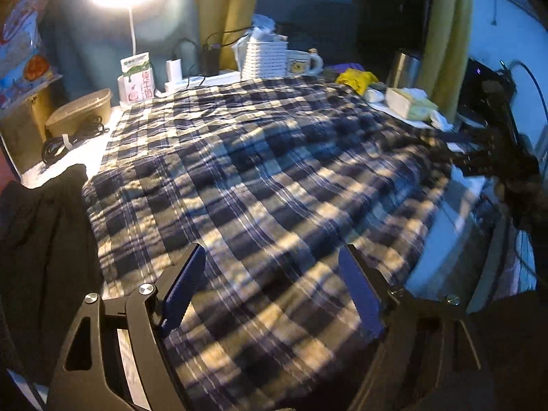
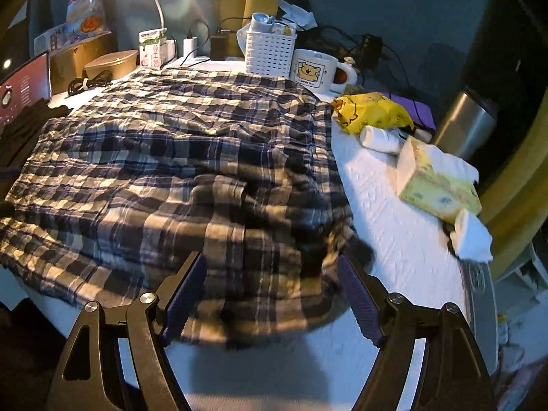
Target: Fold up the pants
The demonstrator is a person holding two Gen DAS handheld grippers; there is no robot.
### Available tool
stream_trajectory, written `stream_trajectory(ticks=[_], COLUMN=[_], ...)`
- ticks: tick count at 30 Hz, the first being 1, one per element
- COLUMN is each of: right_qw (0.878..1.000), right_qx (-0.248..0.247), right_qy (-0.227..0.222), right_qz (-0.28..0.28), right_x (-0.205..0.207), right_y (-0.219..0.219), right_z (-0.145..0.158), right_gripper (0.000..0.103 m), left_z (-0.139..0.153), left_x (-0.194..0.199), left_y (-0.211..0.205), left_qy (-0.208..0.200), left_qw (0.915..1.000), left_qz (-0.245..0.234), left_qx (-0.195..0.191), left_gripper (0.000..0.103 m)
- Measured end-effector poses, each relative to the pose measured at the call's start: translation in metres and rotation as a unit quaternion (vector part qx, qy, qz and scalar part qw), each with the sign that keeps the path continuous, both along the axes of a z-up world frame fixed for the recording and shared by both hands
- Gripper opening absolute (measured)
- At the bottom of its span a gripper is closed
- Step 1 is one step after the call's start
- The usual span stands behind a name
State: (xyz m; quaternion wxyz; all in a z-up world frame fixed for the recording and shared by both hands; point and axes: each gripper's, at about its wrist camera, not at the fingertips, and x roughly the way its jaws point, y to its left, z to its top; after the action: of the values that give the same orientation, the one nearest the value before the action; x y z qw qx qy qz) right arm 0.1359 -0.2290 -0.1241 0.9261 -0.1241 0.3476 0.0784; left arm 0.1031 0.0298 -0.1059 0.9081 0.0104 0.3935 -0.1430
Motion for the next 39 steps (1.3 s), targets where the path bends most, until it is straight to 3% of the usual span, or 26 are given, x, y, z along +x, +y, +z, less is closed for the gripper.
stream_trajectory(ticks=[13, 18, 25, 26, 29, 31, 34, 39], right_qw=[1.0, 0.999, 0.997, 0.996, 0.996, 0.995, 0.996, 0.995], right_qx=[0.008, 0.011, -0.004, 0.0, -0.004, -0.013, -0.024, -0.067], right_qy=[-0.006, -0.007, -0.001, -0.001, 0.0, -0.001, -0.009, -0.03], right_qz=[0.0, -0.029, -0.079, -0.084, -0.093, -0.094, -0.088, -0.067], right_x=[-0.038, -0.046, -0.046, -0.045, -0.041, -0.038, -0.034, -0.025], right_y=[0.011, -0.008, -0.044, -0.048, -0.054, -0.054, -0.049, -0.032], right_z=[-0.013, -0.018, -0.029, -0.03, -0.035, -0.038, -0.039, -0.034], right_gripper=[0.08, 0.08, 0.08, 0.08, 0.08, 0.08, 0.08, 0.08], left_z=[-0.025, -0.037, -0.036, -0.036, -0.035, -0.033, -0.029, -0.019], left_x=[-0.046, -0.045, -0.045, -0.045, -0.042, -0.042, -0.042, -0.045], left_y=[-0.016, -0.016, -0.014, -0.011, -0.004, 0.001, 0.008, 0.016], left_qy=[0.017, 0.03, 0.016, 0.015, 0.024, 0.025, 0.023, 0.009], left_qw=[0.9987, 0.997, 0.9962, 0.9965, 0.9978, 0.9983, 0.9992, 0.9998], left_qz=[-0.04, -0.028, -0.038, -0.038, -0.036, -0.031, -0.022, -0.014], left_qx=[0.026, 0.065, 0.076, 0.073, 0.049, 0.042, 0.024, 0.013], left_gripper=[0.08, 0.08, 0.079, 0.076, 0.053, 0.027, 0.005, 0.003])
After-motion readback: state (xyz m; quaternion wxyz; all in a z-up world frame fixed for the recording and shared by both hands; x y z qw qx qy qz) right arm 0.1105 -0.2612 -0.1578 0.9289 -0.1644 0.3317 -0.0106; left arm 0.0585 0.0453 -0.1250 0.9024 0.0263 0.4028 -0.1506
